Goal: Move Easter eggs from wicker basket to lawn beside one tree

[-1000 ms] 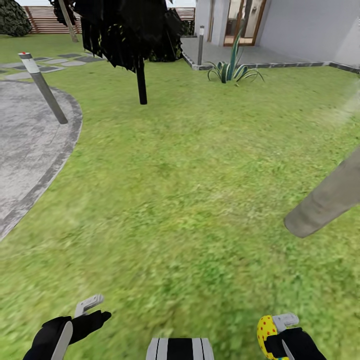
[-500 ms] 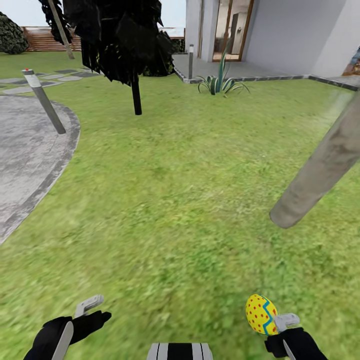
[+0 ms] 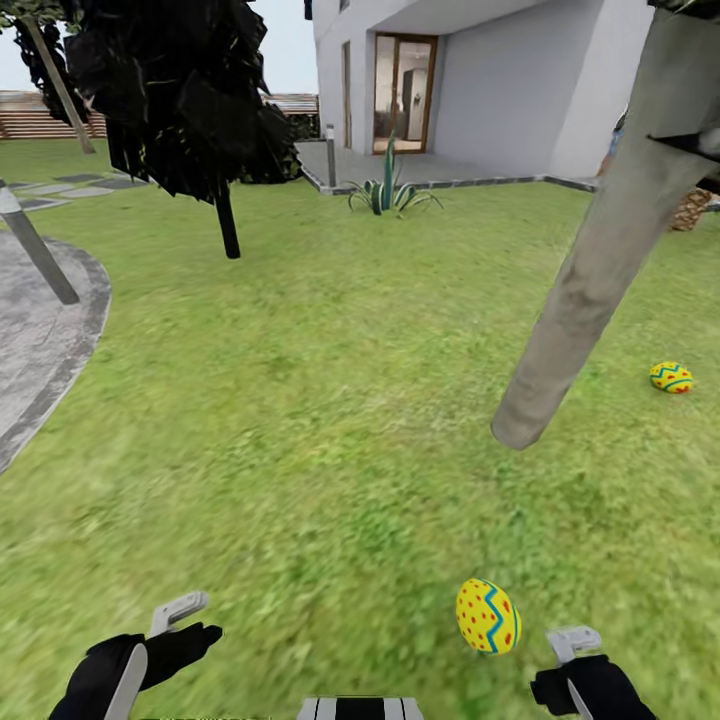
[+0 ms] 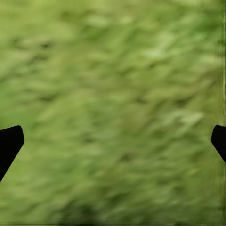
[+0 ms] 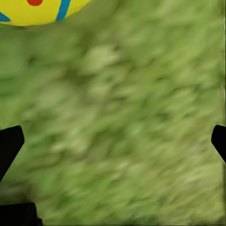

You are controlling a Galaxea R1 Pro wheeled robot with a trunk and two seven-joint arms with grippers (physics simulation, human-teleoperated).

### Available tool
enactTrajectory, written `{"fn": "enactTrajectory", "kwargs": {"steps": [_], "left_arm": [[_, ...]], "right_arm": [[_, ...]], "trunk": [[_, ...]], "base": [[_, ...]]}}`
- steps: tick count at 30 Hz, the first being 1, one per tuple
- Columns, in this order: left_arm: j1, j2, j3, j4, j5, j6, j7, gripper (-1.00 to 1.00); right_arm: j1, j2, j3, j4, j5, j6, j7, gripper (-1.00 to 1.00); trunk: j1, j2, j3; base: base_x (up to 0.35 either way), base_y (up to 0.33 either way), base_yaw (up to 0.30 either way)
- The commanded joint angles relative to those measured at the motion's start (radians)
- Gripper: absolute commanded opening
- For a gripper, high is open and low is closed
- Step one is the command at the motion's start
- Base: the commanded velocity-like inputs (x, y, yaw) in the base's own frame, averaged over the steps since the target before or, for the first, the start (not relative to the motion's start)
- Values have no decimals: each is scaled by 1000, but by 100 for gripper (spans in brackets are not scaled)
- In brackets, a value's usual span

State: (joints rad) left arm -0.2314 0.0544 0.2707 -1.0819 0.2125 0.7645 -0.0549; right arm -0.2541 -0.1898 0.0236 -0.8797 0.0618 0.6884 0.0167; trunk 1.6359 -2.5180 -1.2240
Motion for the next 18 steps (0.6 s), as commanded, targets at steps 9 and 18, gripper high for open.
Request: {"fn": "enactTrajectory", "kwargs": {"steps": [9, 18], "left_arm": [[0, -1, 1, 0, -4, 5, -5, 100], [0, -1, 1, 0, -4, 6, -5, 100]], "right_arm": [[-1, 0, 2, -1, 7, 5, 1, 100], [-1, 4, 2, -1, 9, 5, 2, 100]], "trunk": [[-5, 2, 34], [-9, 4, 69]], "base": [[-278, -152, -24], [-299, -130, 0]]}}
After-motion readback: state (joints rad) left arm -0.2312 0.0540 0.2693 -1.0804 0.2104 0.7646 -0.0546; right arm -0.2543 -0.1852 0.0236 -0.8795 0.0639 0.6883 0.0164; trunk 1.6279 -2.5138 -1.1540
